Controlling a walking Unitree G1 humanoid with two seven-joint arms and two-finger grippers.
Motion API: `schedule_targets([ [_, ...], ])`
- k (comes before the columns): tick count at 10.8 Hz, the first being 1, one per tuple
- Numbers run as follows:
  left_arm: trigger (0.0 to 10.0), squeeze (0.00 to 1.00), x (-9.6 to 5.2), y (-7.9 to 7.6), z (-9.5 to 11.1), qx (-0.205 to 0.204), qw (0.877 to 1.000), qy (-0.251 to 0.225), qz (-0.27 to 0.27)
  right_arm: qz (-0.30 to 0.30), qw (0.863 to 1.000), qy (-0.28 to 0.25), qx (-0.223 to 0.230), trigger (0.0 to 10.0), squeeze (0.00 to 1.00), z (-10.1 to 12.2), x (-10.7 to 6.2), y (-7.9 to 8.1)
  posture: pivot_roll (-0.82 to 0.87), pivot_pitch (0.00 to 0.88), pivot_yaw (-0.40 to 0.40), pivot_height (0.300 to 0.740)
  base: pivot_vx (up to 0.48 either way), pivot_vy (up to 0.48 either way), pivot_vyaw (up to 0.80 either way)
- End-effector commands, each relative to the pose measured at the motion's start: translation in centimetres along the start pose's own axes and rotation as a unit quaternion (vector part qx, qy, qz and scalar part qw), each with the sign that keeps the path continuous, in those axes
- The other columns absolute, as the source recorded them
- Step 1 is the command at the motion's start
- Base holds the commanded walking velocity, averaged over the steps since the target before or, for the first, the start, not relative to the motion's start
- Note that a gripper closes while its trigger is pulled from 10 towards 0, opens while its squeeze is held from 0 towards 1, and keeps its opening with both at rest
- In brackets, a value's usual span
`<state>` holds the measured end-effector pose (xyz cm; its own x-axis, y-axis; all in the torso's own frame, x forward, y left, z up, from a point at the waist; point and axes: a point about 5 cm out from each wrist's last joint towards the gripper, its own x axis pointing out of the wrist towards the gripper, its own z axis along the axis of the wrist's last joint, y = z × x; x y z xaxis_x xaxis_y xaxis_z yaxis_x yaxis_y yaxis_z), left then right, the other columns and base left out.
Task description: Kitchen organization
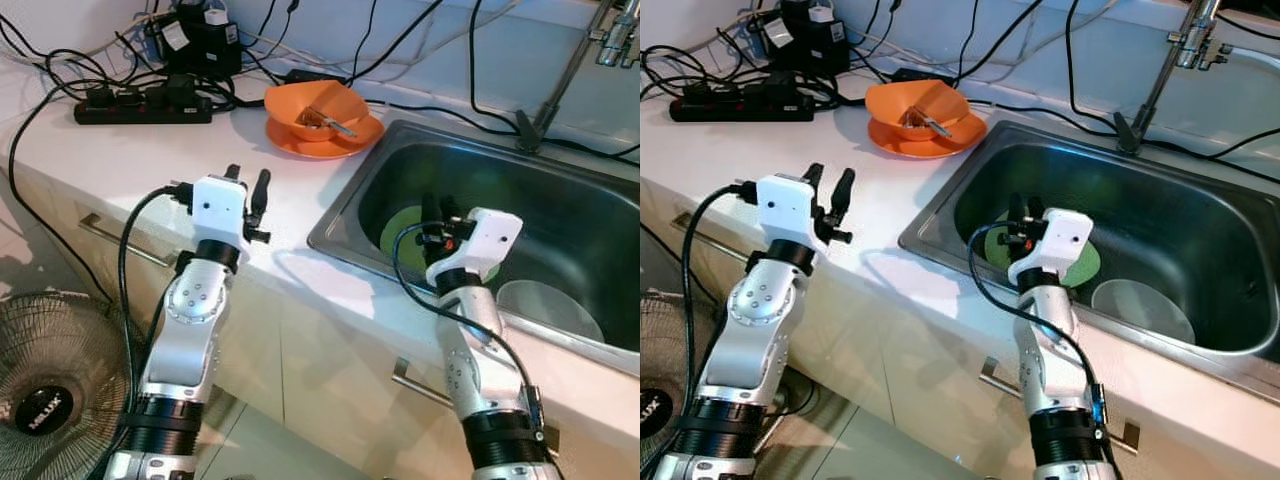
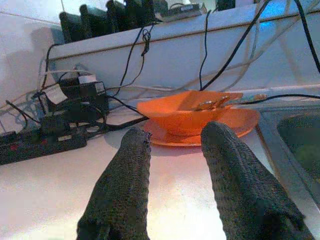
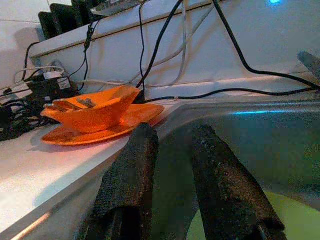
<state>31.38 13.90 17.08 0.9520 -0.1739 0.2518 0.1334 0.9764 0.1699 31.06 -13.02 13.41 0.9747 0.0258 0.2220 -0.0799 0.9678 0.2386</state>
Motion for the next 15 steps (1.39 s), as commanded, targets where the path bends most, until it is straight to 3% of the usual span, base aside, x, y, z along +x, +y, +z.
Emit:
schedule_targets([
  [1, 10.0, 0.00, 0.4, -0.4, 0.2, -0.004, 1.000, 0.003, -0.008, 0.002, 1.000, -0.012, -0.003, 10.0, 0.00, 0.8, 0.3, 0.0, 0.07, 0.031, -0.049, 0.740, 0.000, 0.000, 0.00],
  [4, 10.0, 0.00, 0.8, 0.3, 0.2, -0.003, 1.000, 0.005, 0.007, -0.001, 1.000, -0.009, 0.004, 10.0, 0.00, 0.9, 1.3, -0.1, 0.09, 0.019, -0.059, 0.740, 0.000, 0.106, -0.27],
  [12, 10.0, 0.00, 0.9, 0.3, 0.3, -0.004, 1.000, 0.003, 0.010, 0.003, 1.000, -0.009, 0.005, 10.0, 0.00, 0.9, 1.4, 0.0, 0.08, 0.035, -0.063, 0.740, 0.000, 0.380, -0.10],
  [15, 10.0, 0.00, 0.8, 0.2, 0.1, -0.004, 1.000, 0.008, 0.010, 0.002, 1.000, -0.001, 0.005, 10.0, 0.00, 0.7, 1.3, 0.0, 0.08, 0.037, -0.063, 0.740, 0.000, 0.480, -0.53],
])
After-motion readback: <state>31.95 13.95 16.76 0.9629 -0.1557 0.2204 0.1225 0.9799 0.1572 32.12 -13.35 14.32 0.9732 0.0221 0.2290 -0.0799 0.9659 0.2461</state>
